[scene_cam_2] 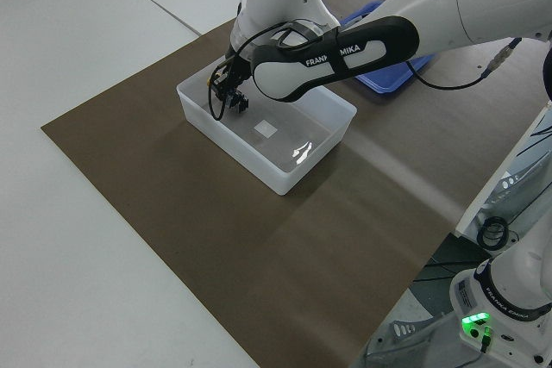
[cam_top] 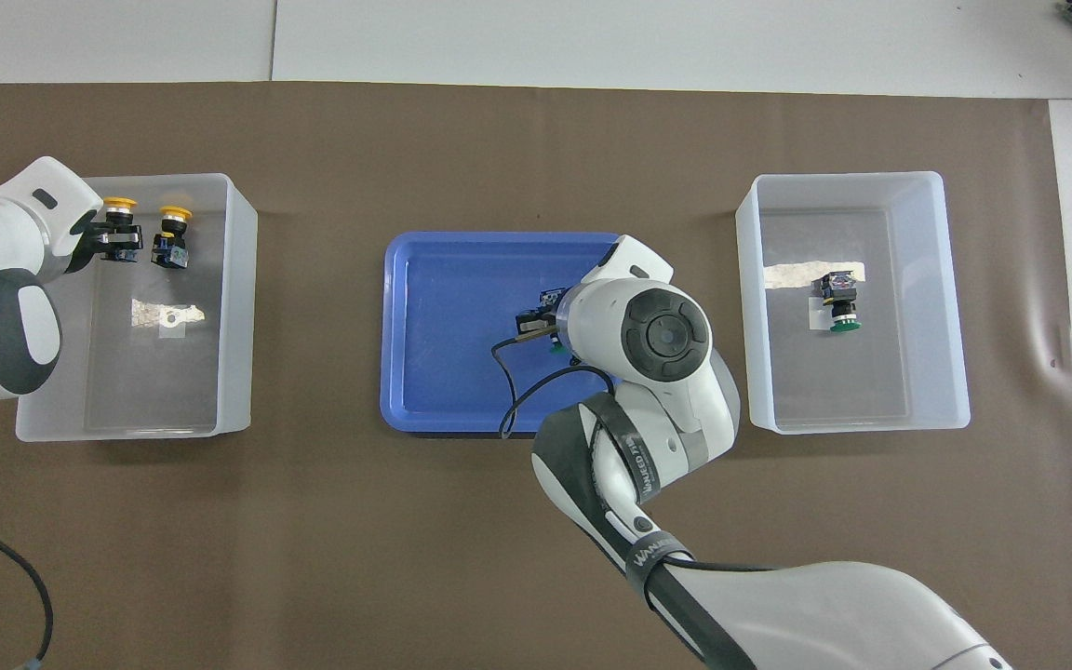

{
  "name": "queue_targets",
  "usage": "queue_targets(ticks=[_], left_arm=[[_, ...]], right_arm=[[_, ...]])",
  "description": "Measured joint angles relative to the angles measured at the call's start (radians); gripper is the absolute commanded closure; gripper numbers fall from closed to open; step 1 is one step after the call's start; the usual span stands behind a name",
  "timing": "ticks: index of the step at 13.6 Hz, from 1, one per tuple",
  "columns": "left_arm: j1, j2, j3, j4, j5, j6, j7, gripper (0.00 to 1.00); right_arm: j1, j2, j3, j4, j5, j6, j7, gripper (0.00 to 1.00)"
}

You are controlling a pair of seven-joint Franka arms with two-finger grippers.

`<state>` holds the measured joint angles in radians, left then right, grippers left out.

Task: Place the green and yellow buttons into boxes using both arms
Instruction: 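Carry the yellow button to its box while the right gripper grasps the green button, then lower the green button into its box while the left gripper releases the yellow button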

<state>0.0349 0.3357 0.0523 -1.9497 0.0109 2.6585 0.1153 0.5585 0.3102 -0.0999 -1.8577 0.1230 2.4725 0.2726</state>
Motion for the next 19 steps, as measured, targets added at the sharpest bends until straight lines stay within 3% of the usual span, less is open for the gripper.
queue_targets(ticks=[2,3,4,5,10,14,16,18,19], left_arm=[[0.000,0.011,-0.001,0.000,0.000,0.035,0.000,0.96],[0.000,0.018,-0.002,0.000,0.000,0.054,0.000,0.61],[0.000,0.021,-0.002,-0.002,0.000,0.057,0.000,0.13],[0.000,0.023,-0.002,-0.002,0.000,0.063,0.000,0.03],[0.000,0.028,-0.005,-0.001,0.000,0.106,0.000,0.00],[-0.001,0.018,-0.008,0.010,0.000,0.106,0.001,0.00],[-0.005,-0.023,-0.013,0.013,0.000,0.013,0.001,0.00],[-0.012,-0.095,-0.018,0.019,0.000,-0.165,0.001,0.00],[-0.018,-0.137,-0.018,0.020,0.000,-0.247,0.001,0.00]], right_arm=[[-0.104,-0.089,-0.003,0.008,-0.006,-0.097,-0.001,1.00],[-0.155,-0.116,-0.004,0.008,-0.013,-0.127,-0.017,1.00],[-0.205,-0.131,-0.005,0.007,-0.018,-0.154,-0.065,1.00],[-0.254,-0.135,-0.005,0.004,-0.020,-0.171,-0.123,1.00],[-0.419,-0.137,-0.006,-0.094,-0.020,-0.179,-0.322,1.00],[-0.451,-0.139,-0.004,-0.201,-0.020,-0.112,-0.345,1.00],[-0.448,-0.140,0.001,-0.252,-0.020,-0.051,-0.345,1.00],[-0.446,-0.140,0.005,-0.291,-0.020,-0.006,-0.345,1.00],[-0.446,-0.139,0.007,-0.306,-0.020,0.011,-0.345,0.89]])
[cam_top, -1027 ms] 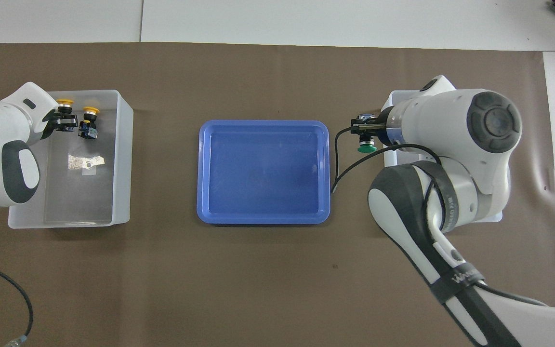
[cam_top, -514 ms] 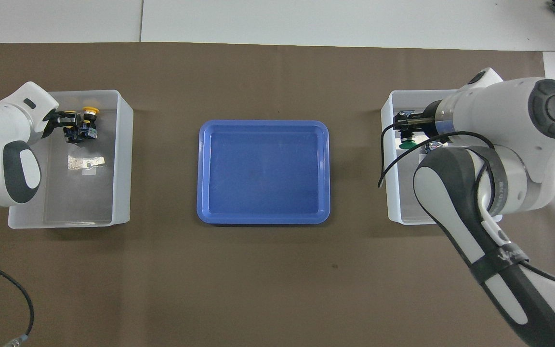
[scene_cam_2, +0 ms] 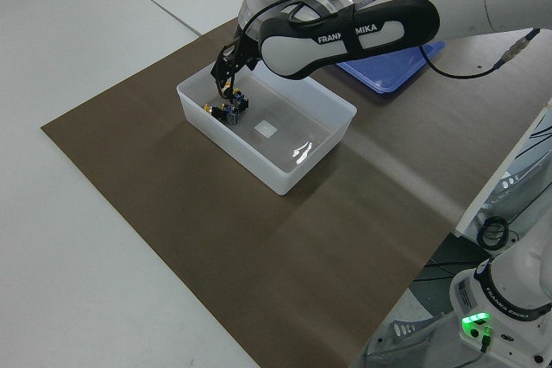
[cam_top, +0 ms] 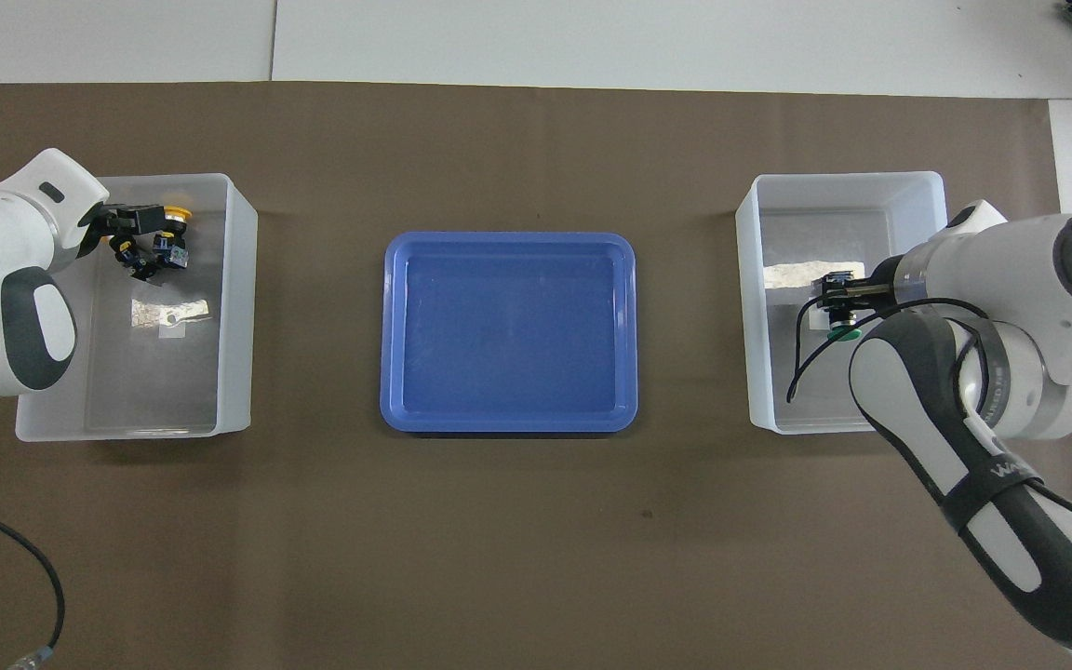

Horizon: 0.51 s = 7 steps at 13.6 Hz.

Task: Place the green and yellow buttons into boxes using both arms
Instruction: 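Lower the green button into its box while the left gripper releases the yellow button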

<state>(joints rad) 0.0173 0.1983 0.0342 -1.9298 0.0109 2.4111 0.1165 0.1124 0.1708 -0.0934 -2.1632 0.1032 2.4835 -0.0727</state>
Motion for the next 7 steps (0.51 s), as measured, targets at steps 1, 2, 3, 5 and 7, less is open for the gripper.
queue_targets(ticks=[1,2,3,5,7], left_arm=[[-0.008,-0.041,0.000,0.000,0.000,-0.070,0.000,0.00],[-0.020,-0.080,-0.002,0.000,0.000,-0.134,0.000,0.00],[-0.030,-0.114,-0.002,-0.001,0.000,-0.189,0.000,0.00],[-0.050,-0.180,-0.003,-0.004,0.000,-0.276,0.000,0.00],[-0.076,-0.249,-0.003,-0.011,-0.001,-0.346,-0.016,0.00]], right_arm=[[0.000,0.000,0.001,-0.010,0.000,0.008,0.000,0.76],[0.000,0.000,0.002,-0.015,0.000,0.009,0.000,0.70],[0.000,0.000,0.002,-0.016,0.001,0.009,0.000,0.55],[0.000,0.000,0.002,-0.016,0.001,0.009,0.000,0.00],[0.000,0.000,0.002,-0.016,0.002,0.009,0.000,0.00]])
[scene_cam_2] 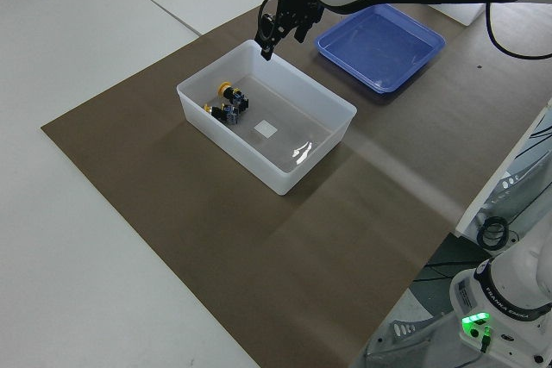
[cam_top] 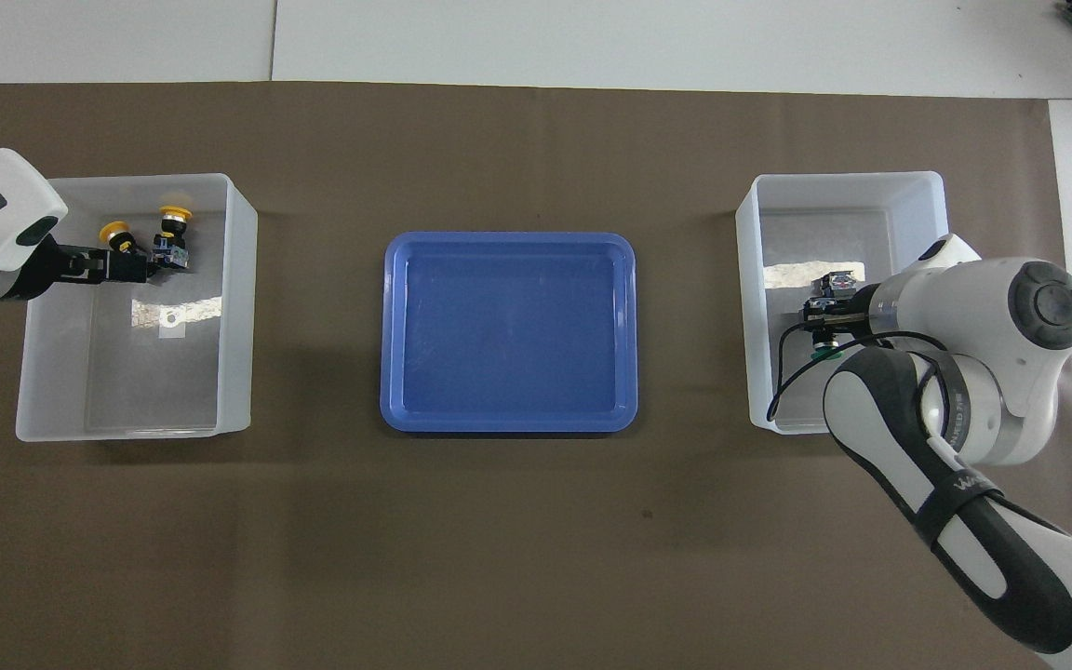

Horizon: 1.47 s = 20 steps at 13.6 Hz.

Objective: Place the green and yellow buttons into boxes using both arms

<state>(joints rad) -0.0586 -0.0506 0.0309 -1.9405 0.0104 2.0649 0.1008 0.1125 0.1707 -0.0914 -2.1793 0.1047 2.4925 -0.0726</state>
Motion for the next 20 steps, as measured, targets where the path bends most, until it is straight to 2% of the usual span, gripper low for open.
queue_targets(ticks=[3,6,8,11,13,16,18,20], left_arm=[[-0.054,-0.078,-0.006,-0.010,0.000,-0.055,-0.078,0.00],[-0.067,-0.096,-0.008,0.020,0.000,-0.055,-0.100,0.00],[-0.067,-0.080,-0.005,0.076,0.000,-0.073,-0.098,0.00],[-0.065,-0.034,-0.003,0.185,0.000,-0.152,-0.072,0.00],[-0.063,0.006,0.004,0.259,0.000,-0.218,-0.058,0.00],[-0.058,0.098,0.014,0.376,0.000,-0.281,-0.050,0.00],[-0.052,0.124,0.015,0.406,0.000,-0.330,-0.017,0.00],[-0.052,0.117,0.015,0.400,0.000,-0.367,0.004,0.00]], right_arm=[[0.001,-0.010,0.000,0.024,0.000,-0.008,0.001,0.00],[0.003,-0.044,0.003,0.140,0.001,-0.166,0.039,0.00],[0.003,-0.072,0.002,0.230,0.000,-0.294,0.095,0.00],[-0.002,-0.115,-0.005,0.282,-0.012,-0.385,0.147,0.00],[-0.003,-0.138,-0.011,0.300,-0.041,-0.450,0.170,0.00],[-0.010,-0.174,-0.012,0.379,-0.088,-0.620,0.182,0.00],[-0.029,-0.196,-0.012,0.451,-0.093,-0.726,0.170,0.00],[-0.043,-0.205,-0.012,0.513,-0.093,-0.801,0.134,0.00]])
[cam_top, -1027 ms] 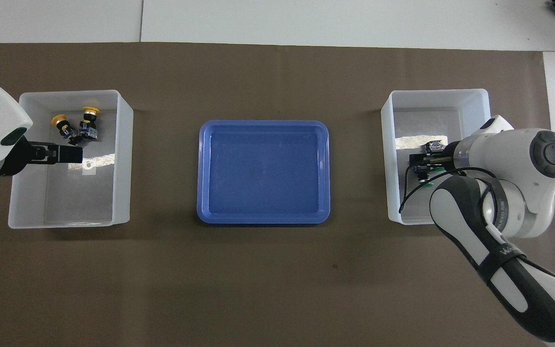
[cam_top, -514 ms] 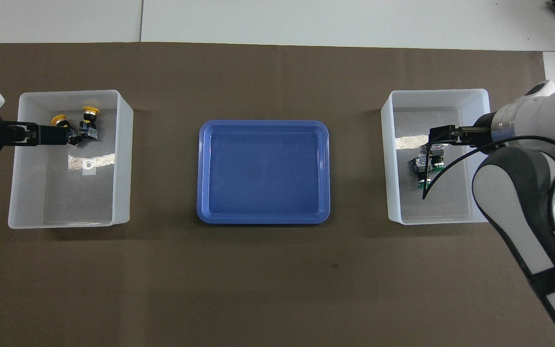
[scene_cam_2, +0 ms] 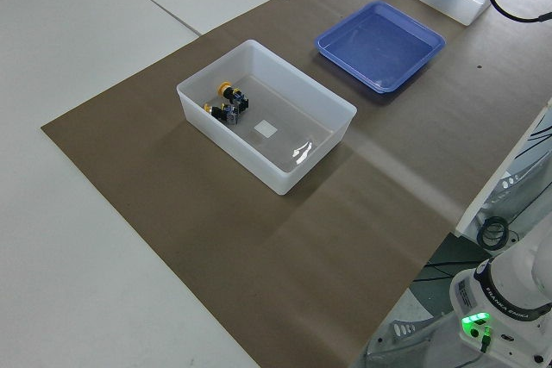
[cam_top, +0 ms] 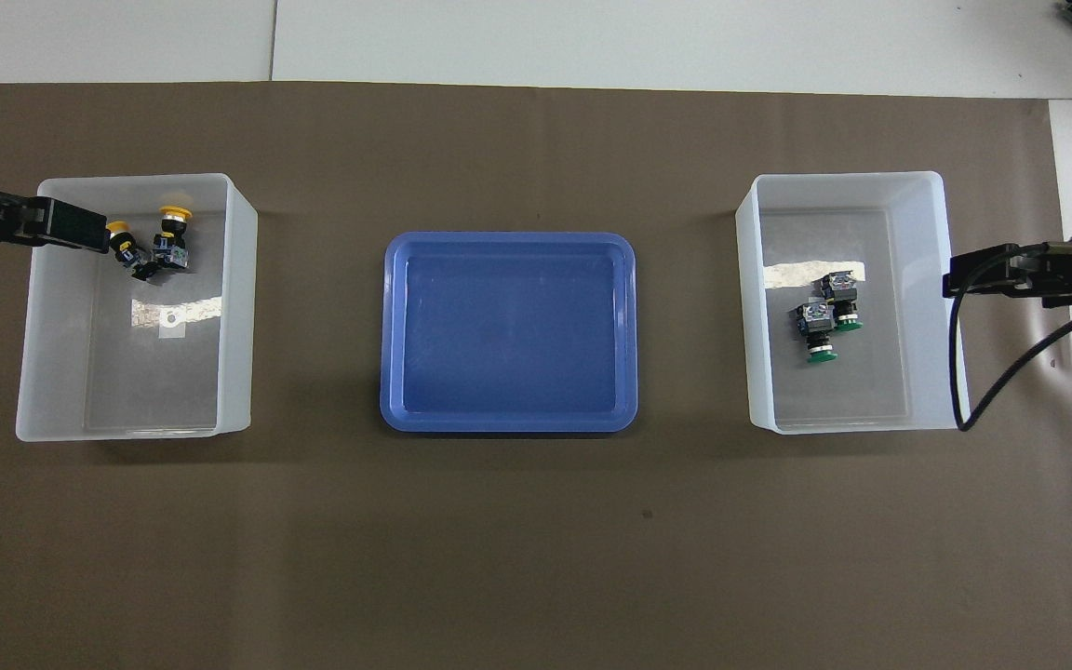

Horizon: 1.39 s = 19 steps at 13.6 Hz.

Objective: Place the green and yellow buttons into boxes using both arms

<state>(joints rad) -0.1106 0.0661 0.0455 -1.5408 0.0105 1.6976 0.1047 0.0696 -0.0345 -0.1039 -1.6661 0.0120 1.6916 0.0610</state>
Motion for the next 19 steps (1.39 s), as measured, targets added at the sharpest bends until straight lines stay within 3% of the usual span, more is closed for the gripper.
queue_targets(ticks=[3,6,14,19], left_arm=[[0.002,-0.067,0.001,-0.084,0.000,-0.025,0.007,0.00],[0.002,-0.134,0.002,-0.175,0.000,-0.024,0.006,0.00],[0.002,-0.138,0.002,-0.177,0.000,-0.023,0.006,0.00],[0.004,-0.133,0.003,-0.120,0.000,-0.085,0.005,0.00]], right_arm=[[-0.015,0.000,0.000,0.073,0.000,-0.109,-0.021,0.00],[-0.017,0.001,0.000,0.080,0.000,-0.126,-0.076,0.00],[-0.016,0.003,0.003,0.080,-0.039,-0.130,-0.105,0.00],[-0.016,0.002,0.006,0.088,-0.030,-0.155,-0.101,0.00]])
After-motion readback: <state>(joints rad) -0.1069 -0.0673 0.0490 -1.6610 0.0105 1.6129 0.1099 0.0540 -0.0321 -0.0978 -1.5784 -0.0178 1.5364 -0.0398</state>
